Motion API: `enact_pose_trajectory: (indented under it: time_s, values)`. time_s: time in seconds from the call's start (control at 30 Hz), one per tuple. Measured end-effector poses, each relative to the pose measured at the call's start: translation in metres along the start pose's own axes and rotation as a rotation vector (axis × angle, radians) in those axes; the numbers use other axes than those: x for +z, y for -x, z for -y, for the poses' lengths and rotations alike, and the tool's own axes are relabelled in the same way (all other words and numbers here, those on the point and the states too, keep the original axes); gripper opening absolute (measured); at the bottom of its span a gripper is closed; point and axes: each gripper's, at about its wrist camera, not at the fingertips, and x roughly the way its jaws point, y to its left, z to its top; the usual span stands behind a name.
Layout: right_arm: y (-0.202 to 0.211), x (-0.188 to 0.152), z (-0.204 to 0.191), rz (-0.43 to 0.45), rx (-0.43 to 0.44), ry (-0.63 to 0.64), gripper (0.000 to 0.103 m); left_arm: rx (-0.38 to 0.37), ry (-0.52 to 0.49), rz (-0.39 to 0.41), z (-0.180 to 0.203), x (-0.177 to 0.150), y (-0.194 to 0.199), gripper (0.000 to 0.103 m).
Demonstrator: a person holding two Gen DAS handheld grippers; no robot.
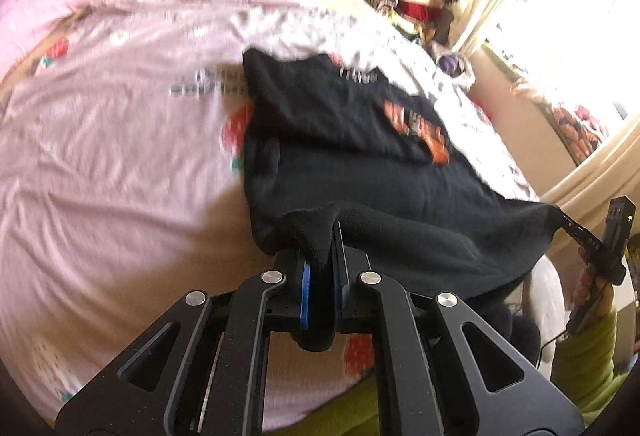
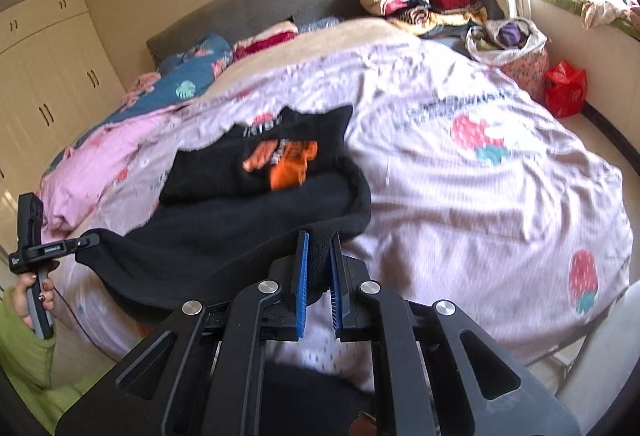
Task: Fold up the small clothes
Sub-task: 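Lift the hem with both grippers and fold it toward the collar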
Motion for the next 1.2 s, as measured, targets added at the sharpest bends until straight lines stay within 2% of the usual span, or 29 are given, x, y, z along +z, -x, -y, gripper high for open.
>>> enact_pose_trajectory:
  time_s: [0.23, 0.4, 0.57, 0.9, 1.2]
  values:
    - [-0.001, 0.043, -0.007, 0.086, -0.015, -0.023, 0.008, -0.001, 0.007, 0.074, 0.0, 0.028, 0.011, 0.002]
    - [-0.01, 0.068, -0.004, 0.121, -0.009, -0.09, 0.008, -0.02, 0.037, 0.099, -0.006, 0.04, 0.014, 0.002]
    - [-0.026, 0.092, -0.006, 0.136, -0.008, -0.095, 0.008, -0.043, 0.085, 0.14, -0.013, 0.055, 0.01, 0.002]
    - [-0.059, 0.133, -0.011, 0.143, -0.037, -0.073, 0.008, -0.062, 0.162, 0.211, -0.025, 0.092, -0.001, 0.002]
    - [-0.099, 0.159, -0.011, 0.111, -0.102, -0.038, 0.008, -0.049, 0.2, 0.23, -0.033, 0.11, -0.019, 0.002]
